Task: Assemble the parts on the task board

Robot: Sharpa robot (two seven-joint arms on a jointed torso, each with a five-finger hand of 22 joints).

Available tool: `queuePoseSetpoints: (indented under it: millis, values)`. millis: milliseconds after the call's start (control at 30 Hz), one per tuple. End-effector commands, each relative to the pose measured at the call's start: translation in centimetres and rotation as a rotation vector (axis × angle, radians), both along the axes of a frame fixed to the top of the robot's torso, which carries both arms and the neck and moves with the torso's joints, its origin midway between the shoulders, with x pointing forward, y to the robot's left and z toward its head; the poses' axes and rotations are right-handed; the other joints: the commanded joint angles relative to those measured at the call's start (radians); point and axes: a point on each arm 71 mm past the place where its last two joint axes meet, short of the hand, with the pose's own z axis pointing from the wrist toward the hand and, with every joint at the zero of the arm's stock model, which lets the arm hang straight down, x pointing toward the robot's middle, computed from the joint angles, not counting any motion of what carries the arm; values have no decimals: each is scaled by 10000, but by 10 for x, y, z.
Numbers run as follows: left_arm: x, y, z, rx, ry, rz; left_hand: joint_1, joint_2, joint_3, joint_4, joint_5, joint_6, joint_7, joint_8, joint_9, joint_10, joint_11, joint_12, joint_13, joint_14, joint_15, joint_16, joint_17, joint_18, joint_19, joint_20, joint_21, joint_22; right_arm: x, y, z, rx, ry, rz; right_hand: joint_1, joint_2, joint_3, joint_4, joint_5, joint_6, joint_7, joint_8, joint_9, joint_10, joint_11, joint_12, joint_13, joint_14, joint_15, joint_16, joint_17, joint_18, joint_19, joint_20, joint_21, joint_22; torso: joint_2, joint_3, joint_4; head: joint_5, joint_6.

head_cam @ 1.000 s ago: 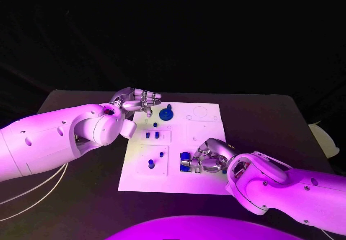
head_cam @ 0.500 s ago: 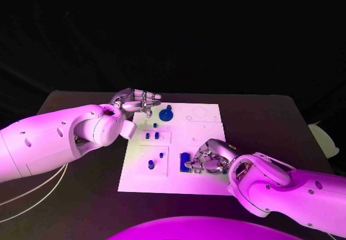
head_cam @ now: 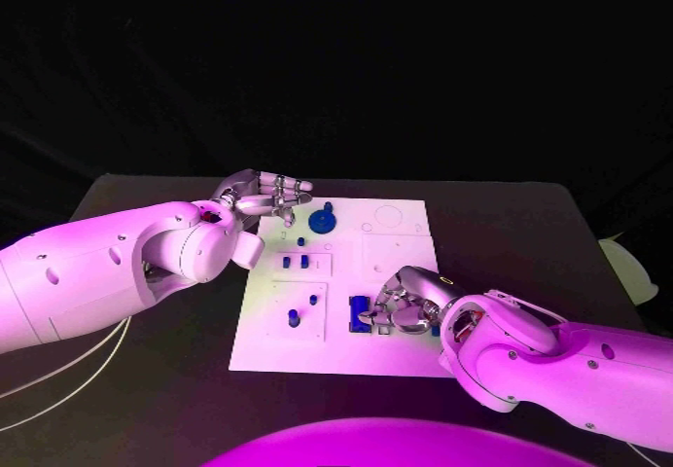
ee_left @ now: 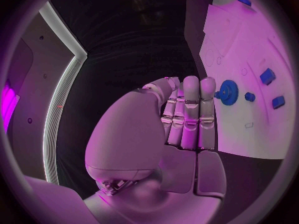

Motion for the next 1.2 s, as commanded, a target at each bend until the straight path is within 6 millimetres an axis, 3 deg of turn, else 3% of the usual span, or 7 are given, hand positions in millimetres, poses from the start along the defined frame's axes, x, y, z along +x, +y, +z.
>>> queuePoseSetpoints:
  millis: [33, 467, 1200]
  values:
    - [0, -2, 1, -94, -2, -170, -23, 104, 0, -53, 7, -81, 17, 48, -16, -55, 20, 32, 13, -66, 16, -44, -9, 143, -74, 2, -58, 16, -1, -1, -3, -330, 90, 223, 184, -4, -68, -26, -45, -12, -75, 58, 17, 86, -37, 47, 760, 873, -66, 39, 1824, -137, 733, -60, 61, 2427, -7, 7, -5, 5, -7]
    - [0, -2, 1, -90, -3, -160, -23, 104, 0, -53, 7, -81, 17, 48, -16, -55, 20, 32, 13, -66, 16, -44, -9, 143, -74, 2, -58, 16, -3, -1, 0, -283, -26, 279, 477, -42, -100, -110, -96, -8, -88, 60, 33, 96, -51, 54, 781, 871, -79, 37, 1820, -137, 732, -74, 61, 2427, 0, 12, -1, -3, -6]
    - [0, -1, 1, -85, 8, -161, -32, 111, 5, -53, 8, -83, 15, 53, -18, -68, 20, 43, 13, -67, 17, -43, -13, 146, -87, 4, -70, 7, -6, 3, 1, -182, -2, 550, 358, -100, -320, 76, -283, 45, -80, 83, 56, 159, -39, 162, 878, 875, -69, 47, 1840, -146, 750, -71, 104, 2439, -4, 8, -3, 33, -26]
